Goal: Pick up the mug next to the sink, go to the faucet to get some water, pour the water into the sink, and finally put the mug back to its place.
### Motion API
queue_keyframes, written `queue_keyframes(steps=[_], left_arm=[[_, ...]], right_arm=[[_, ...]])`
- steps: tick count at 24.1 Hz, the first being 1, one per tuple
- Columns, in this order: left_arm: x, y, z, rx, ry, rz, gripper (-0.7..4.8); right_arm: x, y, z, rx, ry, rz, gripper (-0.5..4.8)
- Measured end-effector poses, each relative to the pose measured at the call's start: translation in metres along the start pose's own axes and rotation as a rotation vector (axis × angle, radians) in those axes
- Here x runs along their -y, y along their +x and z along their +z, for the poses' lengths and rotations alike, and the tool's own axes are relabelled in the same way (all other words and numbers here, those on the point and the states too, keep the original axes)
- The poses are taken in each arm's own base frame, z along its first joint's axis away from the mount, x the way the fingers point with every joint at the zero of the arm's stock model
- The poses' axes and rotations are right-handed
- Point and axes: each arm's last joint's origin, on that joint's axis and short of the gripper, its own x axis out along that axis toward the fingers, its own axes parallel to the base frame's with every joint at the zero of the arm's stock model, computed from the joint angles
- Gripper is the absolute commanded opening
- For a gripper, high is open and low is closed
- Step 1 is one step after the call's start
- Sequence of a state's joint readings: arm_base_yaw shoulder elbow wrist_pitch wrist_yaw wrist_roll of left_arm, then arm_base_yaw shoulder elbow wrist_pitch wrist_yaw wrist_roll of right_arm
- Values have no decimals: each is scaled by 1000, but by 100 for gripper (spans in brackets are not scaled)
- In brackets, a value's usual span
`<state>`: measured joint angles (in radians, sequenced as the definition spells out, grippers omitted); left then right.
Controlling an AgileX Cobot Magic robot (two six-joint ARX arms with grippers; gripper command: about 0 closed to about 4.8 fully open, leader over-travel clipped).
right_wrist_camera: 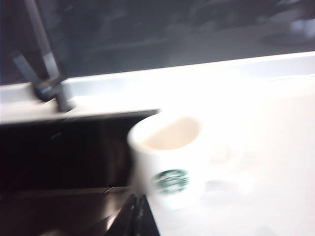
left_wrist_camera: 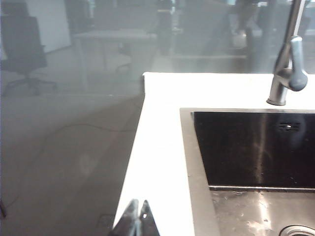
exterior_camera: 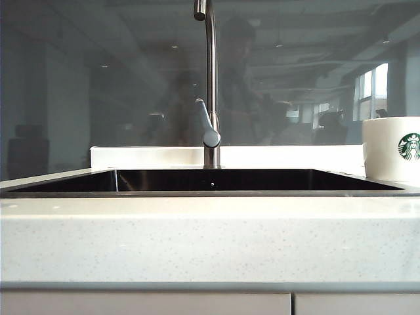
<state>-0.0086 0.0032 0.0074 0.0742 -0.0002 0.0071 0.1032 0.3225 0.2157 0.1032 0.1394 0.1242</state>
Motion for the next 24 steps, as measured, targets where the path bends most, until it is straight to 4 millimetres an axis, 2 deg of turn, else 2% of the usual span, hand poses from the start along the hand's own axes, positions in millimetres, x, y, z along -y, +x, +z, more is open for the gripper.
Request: queue_keyframes(steps=[3,8,11,15,24], left_arm=[[0,0,0,1,0,-1,-4],[0,0,0,0,0,0,-4],[0,0,0,-3,0,-1,-4],[0,0,0,-3,0,0,-4],[0,0,0,-3,0,-1,-4]], right_arm=[[9,-10,3,77,6,-102,-2],[22,-26,-17,184,-3,-217,-1],[23,-25,-22,182,-9,-190,-1],[25,-19,-44,118,-19,-140,-1],[25,-19,-44,103,-103,-57,-1]])
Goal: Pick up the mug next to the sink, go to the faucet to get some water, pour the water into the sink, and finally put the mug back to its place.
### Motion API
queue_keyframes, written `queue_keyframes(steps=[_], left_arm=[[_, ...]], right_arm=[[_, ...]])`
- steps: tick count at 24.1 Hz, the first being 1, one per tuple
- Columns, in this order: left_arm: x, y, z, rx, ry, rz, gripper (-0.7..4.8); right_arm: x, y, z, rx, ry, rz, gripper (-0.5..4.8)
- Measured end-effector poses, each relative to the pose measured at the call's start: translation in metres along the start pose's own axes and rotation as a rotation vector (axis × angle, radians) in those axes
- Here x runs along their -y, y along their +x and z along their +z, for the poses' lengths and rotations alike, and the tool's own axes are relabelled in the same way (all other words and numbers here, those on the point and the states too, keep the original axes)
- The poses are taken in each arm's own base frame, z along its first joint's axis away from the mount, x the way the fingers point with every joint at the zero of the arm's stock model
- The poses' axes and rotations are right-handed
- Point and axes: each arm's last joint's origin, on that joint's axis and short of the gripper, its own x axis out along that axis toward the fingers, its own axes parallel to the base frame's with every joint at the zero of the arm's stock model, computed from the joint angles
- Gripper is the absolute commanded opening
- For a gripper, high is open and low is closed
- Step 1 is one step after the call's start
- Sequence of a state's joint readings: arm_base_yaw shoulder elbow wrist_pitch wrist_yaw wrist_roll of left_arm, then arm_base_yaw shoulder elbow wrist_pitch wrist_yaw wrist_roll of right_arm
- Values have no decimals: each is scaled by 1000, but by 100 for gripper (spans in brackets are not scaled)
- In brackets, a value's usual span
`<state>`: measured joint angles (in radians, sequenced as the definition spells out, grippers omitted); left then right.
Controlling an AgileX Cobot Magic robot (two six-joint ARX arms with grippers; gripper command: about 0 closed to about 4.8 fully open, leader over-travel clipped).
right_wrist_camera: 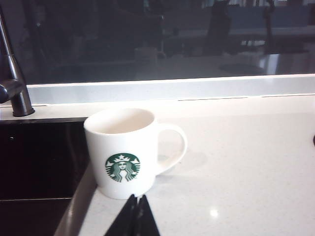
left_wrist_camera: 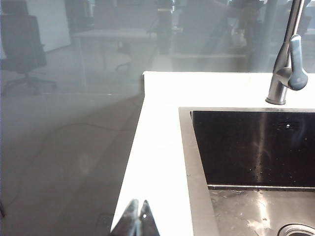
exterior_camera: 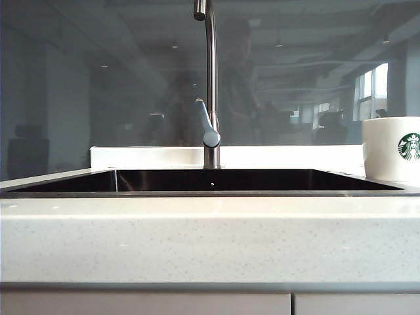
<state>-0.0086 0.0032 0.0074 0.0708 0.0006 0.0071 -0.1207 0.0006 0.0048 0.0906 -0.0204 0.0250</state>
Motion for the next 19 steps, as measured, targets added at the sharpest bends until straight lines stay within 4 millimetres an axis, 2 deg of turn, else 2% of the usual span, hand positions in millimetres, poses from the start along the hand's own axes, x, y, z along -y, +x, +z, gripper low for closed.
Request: queue_keyframes(steps=[19], left_arm=[[0,0,0,0,0,0,-4]], right_arm=[[0,0,-6,-57,-17,2,-1]])
